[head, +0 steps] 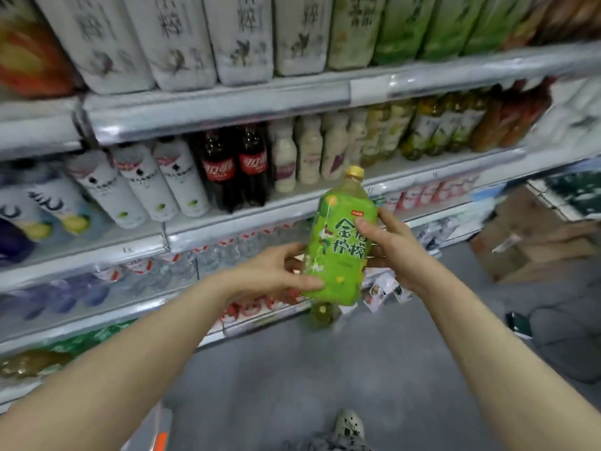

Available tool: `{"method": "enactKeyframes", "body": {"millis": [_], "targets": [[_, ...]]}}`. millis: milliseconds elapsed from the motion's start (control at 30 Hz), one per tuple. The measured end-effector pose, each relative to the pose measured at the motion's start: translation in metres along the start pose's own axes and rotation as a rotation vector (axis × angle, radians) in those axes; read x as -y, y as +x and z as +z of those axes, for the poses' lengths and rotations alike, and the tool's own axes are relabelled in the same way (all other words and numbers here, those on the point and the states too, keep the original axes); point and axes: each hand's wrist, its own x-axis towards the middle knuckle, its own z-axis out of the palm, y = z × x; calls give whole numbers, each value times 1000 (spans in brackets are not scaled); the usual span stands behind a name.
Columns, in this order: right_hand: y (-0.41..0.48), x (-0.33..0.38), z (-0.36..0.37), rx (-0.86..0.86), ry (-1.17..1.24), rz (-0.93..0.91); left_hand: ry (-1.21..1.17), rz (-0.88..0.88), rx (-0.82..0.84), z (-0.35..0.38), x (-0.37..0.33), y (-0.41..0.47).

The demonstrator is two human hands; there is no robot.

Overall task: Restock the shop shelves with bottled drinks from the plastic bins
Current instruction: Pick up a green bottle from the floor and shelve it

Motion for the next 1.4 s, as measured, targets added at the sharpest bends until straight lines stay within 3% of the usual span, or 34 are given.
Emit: {"method": "enactKeyframes", "body": {"millis": [133,433,833,1000,1167,1400], "targets": [[10,65,-14,52,-85,-146,-60,107,-83,-5,-51,4],[5,216,-44,156,-222,-454,55,364,-236,-18,-180,-10],[8,360,-56,278,-284,-696,233,580,-488,-33,-306,-31],[19,414,-45,251,-259,-825,285,638,-591,-64,-351,-36],[34,458,-31,156,-235,-923,635,686,-874,-89,-398,-39],[68,492,-24,57,-194,-982,748,847,-1139,-115,-424,-13]]}}
